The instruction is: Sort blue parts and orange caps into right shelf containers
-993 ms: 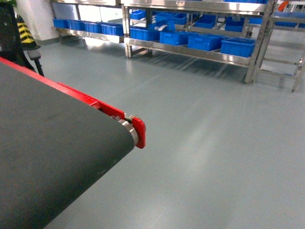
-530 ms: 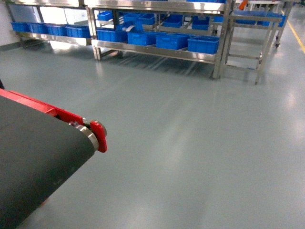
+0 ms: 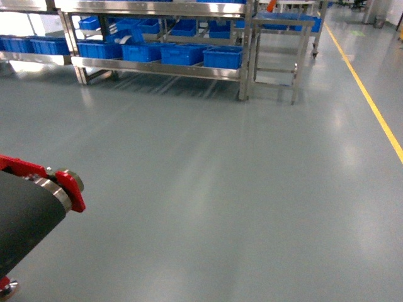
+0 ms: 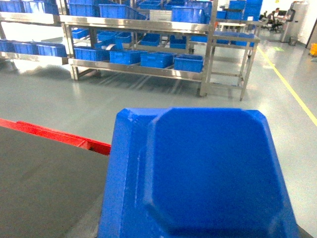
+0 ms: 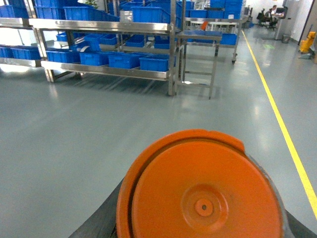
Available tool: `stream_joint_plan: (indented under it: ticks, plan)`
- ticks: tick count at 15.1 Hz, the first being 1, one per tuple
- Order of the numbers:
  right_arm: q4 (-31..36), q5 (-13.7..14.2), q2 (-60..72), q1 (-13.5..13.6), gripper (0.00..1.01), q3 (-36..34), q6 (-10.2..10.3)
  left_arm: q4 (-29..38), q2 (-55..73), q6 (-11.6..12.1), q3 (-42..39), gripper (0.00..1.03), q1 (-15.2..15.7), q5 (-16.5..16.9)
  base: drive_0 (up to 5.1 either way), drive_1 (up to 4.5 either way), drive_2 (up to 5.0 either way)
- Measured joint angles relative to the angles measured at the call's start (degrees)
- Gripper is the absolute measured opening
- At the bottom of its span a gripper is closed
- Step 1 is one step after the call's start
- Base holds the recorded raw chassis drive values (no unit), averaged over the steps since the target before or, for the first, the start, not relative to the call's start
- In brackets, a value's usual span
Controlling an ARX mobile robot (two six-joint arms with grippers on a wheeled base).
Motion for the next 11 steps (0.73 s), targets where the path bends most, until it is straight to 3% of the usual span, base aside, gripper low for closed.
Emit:
stream_joint_plan:
  ticks: [11]
  plan:
    - [0.0, 0.0, 0.0, 0.0, 0.44, 0.0, 0.0, 0.0, 0.0, 0.0, 0.0, 0.42, 0.0, 0.0, -1.6, -1.61, -1.6]
